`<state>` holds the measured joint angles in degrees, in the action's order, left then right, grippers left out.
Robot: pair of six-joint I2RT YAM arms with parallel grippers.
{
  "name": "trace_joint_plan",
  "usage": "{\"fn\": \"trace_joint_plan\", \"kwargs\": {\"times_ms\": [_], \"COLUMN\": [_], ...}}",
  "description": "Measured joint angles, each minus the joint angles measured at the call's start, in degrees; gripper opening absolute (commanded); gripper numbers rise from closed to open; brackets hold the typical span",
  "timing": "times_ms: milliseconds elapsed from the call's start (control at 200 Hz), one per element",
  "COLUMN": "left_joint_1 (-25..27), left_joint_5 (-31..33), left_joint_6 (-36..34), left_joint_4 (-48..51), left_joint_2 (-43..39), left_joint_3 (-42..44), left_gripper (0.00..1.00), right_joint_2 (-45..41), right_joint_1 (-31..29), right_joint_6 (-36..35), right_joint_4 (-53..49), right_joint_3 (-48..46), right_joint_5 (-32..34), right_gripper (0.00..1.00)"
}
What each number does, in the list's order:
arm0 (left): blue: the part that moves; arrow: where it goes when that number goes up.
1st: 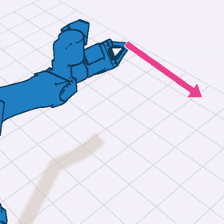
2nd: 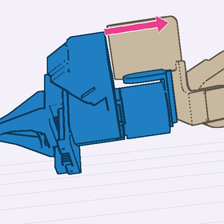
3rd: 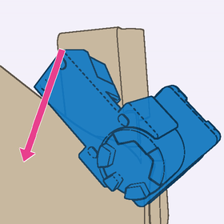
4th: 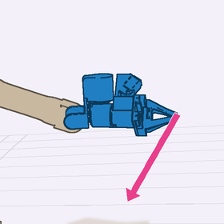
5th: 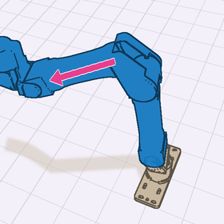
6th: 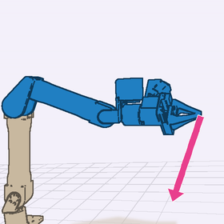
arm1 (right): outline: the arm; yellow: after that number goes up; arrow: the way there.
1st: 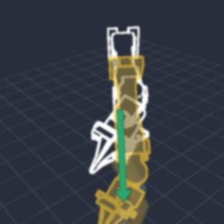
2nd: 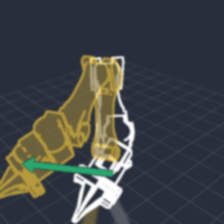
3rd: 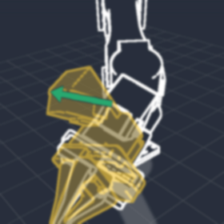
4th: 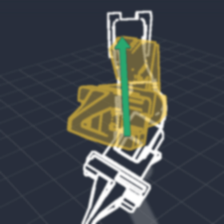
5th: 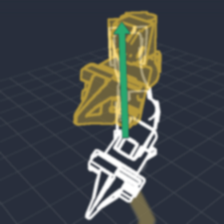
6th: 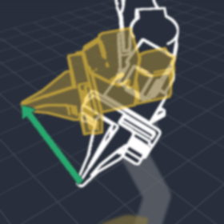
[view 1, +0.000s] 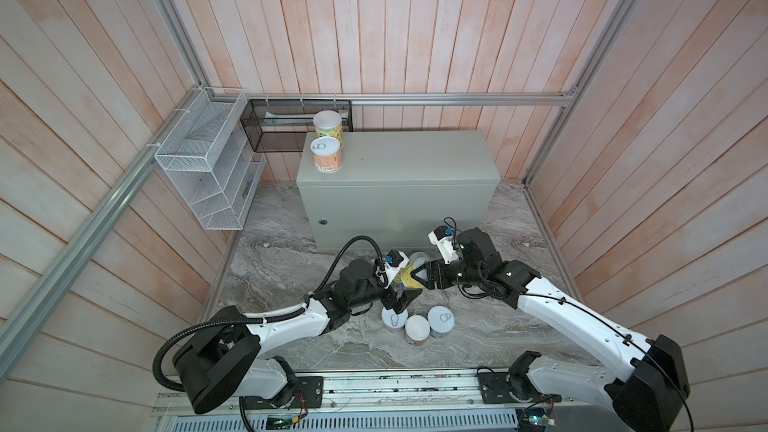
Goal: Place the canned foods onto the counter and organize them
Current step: 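Grasp the yellow can with the left gripper beside the right gripper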
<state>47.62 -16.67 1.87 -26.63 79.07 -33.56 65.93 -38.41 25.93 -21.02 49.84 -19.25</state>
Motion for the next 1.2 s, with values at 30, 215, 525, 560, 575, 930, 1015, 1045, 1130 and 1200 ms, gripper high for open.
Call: {"fn": "trace_joint_plan", "kwargs": {"times_ms": [30, 215, 525, 560, 575, 930, 1015, 1045, 1130, 1200], "left_joint_1": [0.1, 1.3, 3.8, 3.8, 3.9, 3.9, 3.9, 3.9, 4.1, 4.1], "left_joint_5": [0.0, 0.0, 0.5, 0.5, 0.6, 0.9, 0.9, 0.8, 0.6, 0.6], "left_joint_6": [0.0, 0.1, 0.1, 0.1, 0.1, -0.2, -0.5, -0.5, -0.8, -0.8], "left_joint_4": [-0.1, -2.1, -3.0, -3.0, -3.0, -3.3, -3.0, -2.8, -2.8, -2.9], "left_joint_2": [0.5, 3.6, 7.2, 7.2, 7.2, 7.2, 7.2, 7.3, 7.5, 7.5], "left_joint_3": [-0.4, -2.0, -4.0, -4.0, -4.0, -4.0, -4.0, -4.0, -4.0, -4.0], "left_gripper": [1.0, 1.0, 1.0, 1.0, 1.0, 0.86, 0.79, 0.77, 0.74, 0.73], "right_joint_2": [-0.3, -2.2, -2.7, -2.7, -2.7, -2.7, -2.7, -2.7, -2.7, -2.7], "right_joint_1": [0.0, 0.0, 0.0, 0.0, 0.0, 0.0, 0.1, 0.1, 0.3, 0.3], "right_joint_6": [0.0, 0.4, 0.9, 0.9, 0.9, 0.8, 0.8, 0.8, 0.8, 0.8], "right_joint_4": [0.0, 0.0, 0.0, -0.1, -0.1, -0.1, 0.1, 0.3, 0.4, 0.5], "right_joint_3": [-0.2, -1.1, -1.9, -2.0, -2.1, -2.1, -2.1, -2.1, -2.1, -2.1], "right_joint_5": [0.0, -0.3, -1.4, -1.4, -1.4, -1.6, -1.7, -1.7, -1.7, -1.7], "right_gripper": [0.52, 0.51, 0.51, 0.51, 0.51, 0.51, 0.51, 0.51, 0.51, 0.51]}}
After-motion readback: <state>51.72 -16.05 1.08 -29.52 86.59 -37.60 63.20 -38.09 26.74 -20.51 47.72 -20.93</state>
